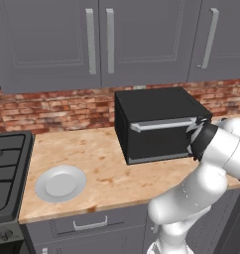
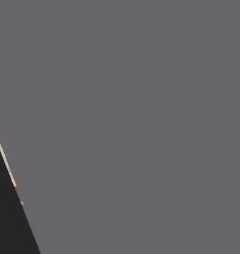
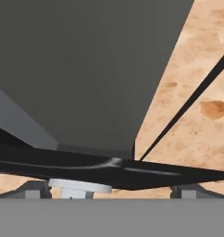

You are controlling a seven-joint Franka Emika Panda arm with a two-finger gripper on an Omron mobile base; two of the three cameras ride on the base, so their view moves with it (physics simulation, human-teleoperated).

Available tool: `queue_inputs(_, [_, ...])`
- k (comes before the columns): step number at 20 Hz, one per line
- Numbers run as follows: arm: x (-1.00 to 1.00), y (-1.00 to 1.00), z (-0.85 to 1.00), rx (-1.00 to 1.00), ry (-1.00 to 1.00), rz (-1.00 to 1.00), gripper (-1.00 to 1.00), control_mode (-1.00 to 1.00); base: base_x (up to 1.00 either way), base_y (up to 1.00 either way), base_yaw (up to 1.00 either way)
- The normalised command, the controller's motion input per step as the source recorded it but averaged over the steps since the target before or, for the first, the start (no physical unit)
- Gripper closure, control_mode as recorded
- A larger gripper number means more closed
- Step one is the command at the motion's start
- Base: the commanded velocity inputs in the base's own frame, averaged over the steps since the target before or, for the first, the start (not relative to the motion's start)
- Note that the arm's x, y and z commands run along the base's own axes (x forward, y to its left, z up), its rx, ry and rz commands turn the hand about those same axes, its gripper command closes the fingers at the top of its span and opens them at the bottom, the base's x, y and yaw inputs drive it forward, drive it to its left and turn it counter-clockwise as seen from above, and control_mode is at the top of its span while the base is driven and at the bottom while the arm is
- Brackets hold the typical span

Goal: Pick up the bagel from the plate, place it on the toaster oven rack, close the door, and set the timer.

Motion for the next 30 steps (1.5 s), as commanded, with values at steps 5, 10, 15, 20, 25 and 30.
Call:
queue_inputs(5, [0.36, 0.00, -0.15, 0.00, 0.01, 0.00, -1.00, -1.00, 0.00, 0.00, 0.00])
queue_inputs(10, [0.49, -0.02, -0.12, 0.01, 0.03, -0.02, -1.00, -1.00, 0.00, 0.00, 0.00])
queue_inputs(15, [0.57, -0.10, -0.14, 0.02, 0.04, -0.02, -1.00, -1.00, 0.00, 0.00, 0.00])
queue_inputs(20, [0.62, -0.03, -0.18, 0.01, 0.04, -0.03, -1.00, -1.00, 0.00, 0.00, 0.00])
queue_inputs(25, [0.43, -0.20, -0.15, 0.00, 0.00, -0.03, -1.00, -1.00, 0.00, 0.00, 0.00])
queue_inputs(30, [0.08, -0.28, -0.08, 0.00, -0.15, -0.01, -1.00, -1.00, 0.00, 0.00, 0.00])
